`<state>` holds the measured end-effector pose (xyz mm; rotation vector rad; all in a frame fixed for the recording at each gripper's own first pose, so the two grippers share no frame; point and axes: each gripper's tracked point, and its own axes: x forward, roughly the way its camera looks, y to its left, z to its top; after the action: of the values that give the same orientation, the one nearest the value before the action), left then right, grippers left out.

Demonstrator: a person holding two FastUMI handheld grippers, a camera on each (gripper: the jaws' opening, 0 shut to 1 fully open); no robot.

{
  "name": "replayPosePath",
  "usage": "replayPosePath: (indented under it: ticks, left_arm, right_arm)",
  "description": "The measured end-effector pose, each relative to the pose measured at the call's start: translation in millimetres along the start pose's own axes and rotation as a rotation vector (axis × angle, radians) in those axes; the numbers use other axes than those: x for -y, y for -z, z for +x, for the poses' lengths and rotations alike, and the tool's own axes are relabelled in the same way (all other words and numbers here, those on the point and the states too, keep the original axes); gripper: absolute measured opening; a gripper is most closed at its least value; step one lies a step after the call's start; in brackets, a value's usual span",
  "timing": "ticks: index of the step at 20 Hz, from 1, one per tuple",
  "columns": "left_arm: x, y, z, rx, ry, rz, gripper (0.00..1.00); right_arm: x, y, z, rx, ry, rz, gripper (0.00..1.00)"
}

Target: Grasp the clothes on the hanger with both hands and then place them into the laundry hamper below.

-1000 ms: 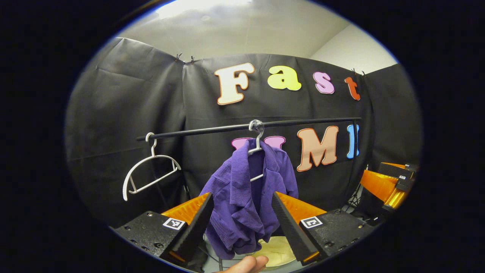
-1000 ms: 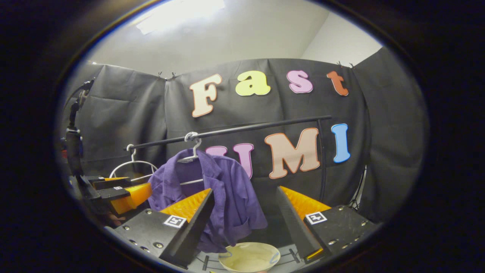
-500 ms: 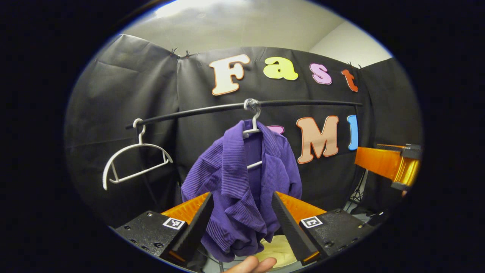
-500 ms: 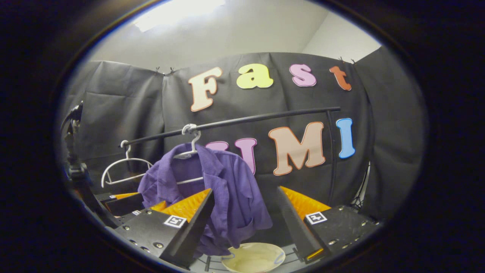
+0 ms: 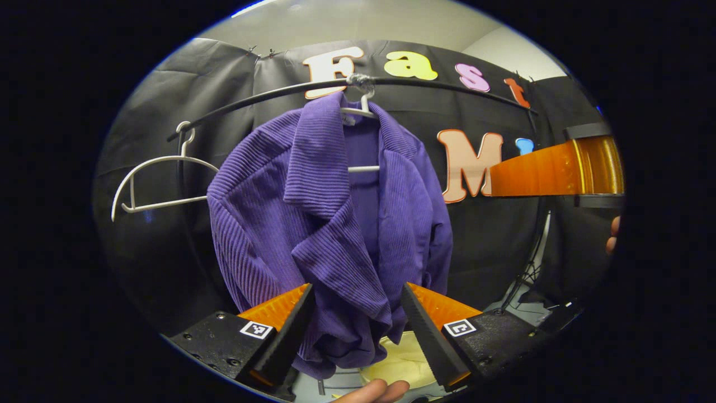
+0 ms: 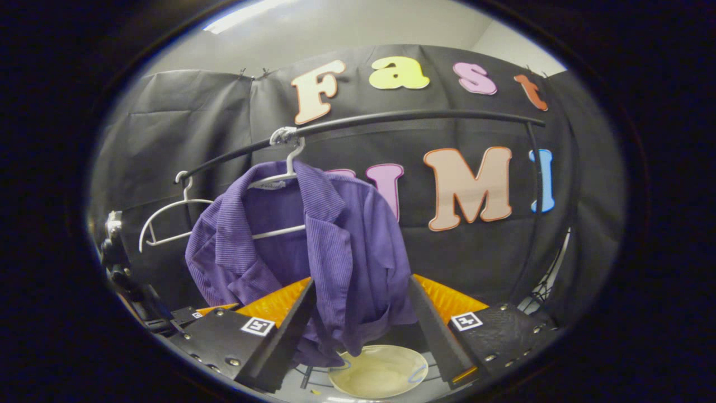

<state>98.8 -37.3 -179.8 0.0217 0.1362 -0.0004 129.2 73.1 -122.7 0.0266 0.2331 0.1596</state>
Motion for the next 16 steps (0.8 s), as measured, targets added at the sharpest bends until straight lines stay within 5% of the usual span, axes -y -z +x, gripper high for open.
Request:
replayPosePath:
  ticks: [3, 7, 13, 16]
  left_arm:
    - [0, -5, 16, -0.012, -0.059, -0.018, 0.96]
    - [12, 2, 35, -0.066, -0.042, -0.053, 0.94]
    - [3, -17, 47, -0.045, -0.071, 0.064, 0.51]
    - [11, -28, 49, -0.024, -0.026, 0.022, 0.36]
  right_arm:
    - [-11, 5, 25, -0.036, -0.103, 0.003, 0.98]
    - [-9, -5, 64, -0.023, -0.189, 0.041, 0.98]
    - [-11, 3, 113, -0.091, -0.279, 0.086, 0.98]
    - [-19, 1, 124, -0.088, -0.313, 0.086, 0.99]
